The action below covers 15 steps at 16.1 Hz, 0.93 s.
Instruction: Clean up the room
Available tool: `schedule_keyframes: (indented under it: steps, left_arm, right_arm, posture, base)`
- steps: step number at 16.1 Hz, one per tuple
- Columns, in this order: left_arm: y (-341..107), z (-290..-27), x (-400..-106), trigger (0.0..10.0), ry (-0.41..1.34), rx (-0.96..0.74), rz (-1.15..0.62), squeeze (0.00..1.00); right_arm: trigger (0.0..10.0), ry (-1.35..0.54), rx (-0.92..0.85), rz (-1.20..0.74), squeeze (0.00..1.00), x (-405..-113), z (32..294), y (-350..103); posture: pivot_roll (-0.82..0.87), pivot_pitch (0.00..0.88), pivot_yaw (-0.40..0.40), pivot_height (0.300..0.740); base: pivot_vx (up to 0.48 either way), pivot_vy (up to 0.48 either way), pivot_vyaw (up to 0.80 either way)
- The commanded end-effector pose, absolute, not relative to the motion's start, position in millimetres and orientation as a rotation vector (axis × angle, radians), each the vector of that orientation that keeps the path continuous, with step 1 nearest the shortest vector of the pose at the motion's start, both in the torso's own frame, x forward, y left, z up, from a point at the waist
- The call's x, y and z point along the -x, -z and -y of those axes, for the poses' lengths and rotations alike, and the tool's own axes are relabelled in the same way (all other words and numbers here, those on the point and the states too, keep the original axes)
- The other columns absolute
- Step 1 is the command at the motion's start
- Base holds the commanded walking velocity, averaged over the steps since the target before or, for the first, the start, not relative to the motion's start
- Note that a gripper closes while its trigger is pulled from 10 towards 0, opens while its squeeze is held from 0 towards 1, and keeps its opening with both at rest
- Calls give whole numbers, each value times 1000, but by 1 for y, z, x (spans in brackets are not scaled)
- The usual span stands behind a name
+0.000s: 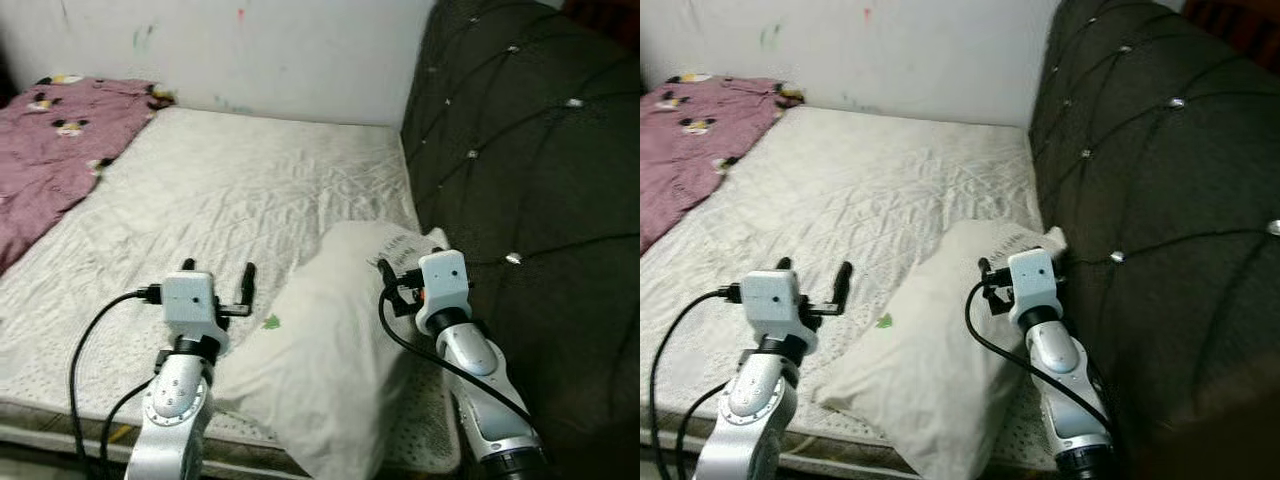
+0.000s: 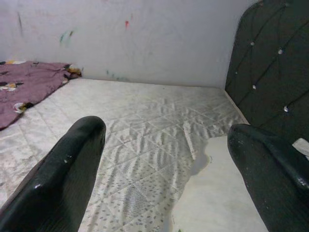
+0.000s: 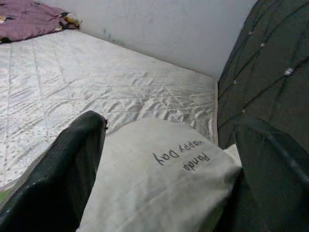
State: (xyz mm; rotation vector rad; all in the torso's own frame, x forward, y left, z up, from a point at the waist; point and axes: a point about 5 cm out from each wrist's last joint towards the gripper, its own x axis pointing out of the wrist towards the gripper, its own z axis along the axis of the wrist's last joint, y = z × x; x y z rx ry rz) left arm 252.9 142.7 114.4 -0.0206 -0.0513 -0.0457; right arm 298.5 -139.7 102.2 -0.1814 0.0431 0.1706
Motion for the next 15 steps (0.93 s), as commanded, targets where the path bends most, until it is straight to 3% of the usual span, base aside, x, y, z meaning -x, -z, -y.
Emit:
schedule_keyframes:
  steps: [1, 6, 12, 15]
  left_arm:
    - [-114, -146, -253, 10000, 45, 19, 43, 0]
    - [-114, -145, -253, 10000, 51, 14, 48, 0]
    - [-115, -146, -253, 10000, 56, -5, 58, 0]
    - [-114, -156, -246, 10000, 9, -9, 47, 0]
  right_arm:
    - [10000, -166, 183, -50, 0, -300, 139, -102]
    - [10000, -180, 190, -47, 0, -300, 137, -102]
    - [10000, -143, 312, -36, 0, -303, 138, -102]
    - [10000, -104, 198, -38, 0, -302, 143, -105]
  posture:
    - [-44, 0, -43, 740]
    - [-43, 0, -44, 740]
    - [-39, 0, -43, 740]
    - [-33, 0, -41, 740]
  base:
    - [0, 480, 0]
    - [0, 480, 0]
    - [0, 0, 0]
    - [0, 0, 0]
